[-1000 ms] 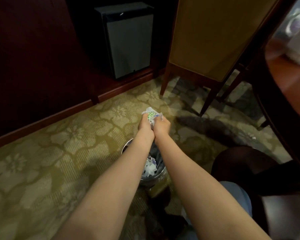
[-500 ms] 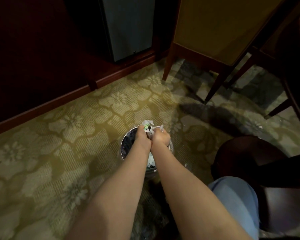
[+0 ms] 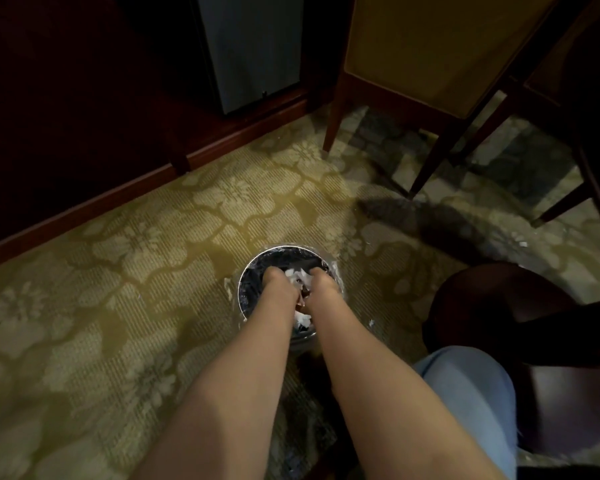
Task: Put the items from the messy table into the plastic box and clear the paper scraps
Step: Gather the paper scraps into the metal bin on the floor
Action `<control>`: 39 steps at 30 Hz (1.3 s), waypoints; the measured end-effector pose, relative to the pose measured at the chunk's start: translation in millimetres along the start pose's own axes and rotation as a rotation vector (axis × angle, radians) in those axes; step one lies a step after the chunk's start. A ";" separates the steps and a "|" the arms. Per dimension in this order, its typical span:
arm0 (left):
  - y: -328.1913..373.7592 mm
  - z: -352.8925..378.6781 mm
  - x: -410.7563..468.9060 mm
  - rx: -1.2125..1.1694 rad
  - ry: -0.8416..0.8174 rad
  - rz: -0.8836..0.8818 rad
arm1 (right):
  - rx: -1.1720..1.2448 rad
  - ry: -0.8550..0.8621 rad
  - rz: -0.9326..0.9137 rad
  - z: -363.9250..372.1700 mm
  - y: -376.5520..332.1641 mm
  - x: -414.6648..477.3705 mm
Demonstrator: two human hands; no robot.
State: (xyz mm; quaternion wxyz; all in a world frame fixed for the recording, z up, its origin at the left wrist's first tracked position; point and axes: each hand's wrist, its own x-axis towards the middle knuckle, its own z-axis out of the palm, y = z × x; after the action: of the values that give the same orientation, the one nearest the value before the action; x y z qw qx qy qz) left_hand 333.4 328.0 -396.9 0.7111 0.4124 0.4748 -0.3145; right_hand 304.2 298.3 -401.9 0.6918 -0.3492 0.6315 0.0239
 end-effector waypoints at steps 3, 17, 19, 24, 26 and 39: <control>-0.4 -3.0 -5.0 0.118 0.013 0.070 | -0.012 0.012 0.018 -3.8 -2.9 1.2; 7.3 4.7 -22.8 0.147 -0.049 0.044 | 0.001 -0.080 0.023 -20.9 -23.2 -11.2; 7.5 5.5 -31.4 0.229 -0.094 0.070 | 0.062 -0.093 -0.017 -25.2 -27.7 -17.4; 16.6 18.0 -58.3 0.224 -0.187 0.111 | 0.161 -0.157 -0.103 -36.4 -48.0 -37.2; 20.2 25.7 -71.3 0.198 -0.222 0.132 | 0.193 -0.166 -0.151 -41.7 -59.1 -42.0; 24.3 70.9 -186.9 0.161 -0.478 0.248 | 0.366 -0.273 -0.377 -96.9 -132.3 -150.9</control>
State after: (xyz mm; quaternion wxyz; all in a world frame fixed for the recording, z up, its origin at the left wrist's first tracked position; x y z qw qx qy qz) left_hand 317.7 286.9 -200.3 0.8008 0.4365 0.2129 -0.3504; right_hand 253.5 210.2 -203.5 0.8142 -0.3232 0.4504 -0.1727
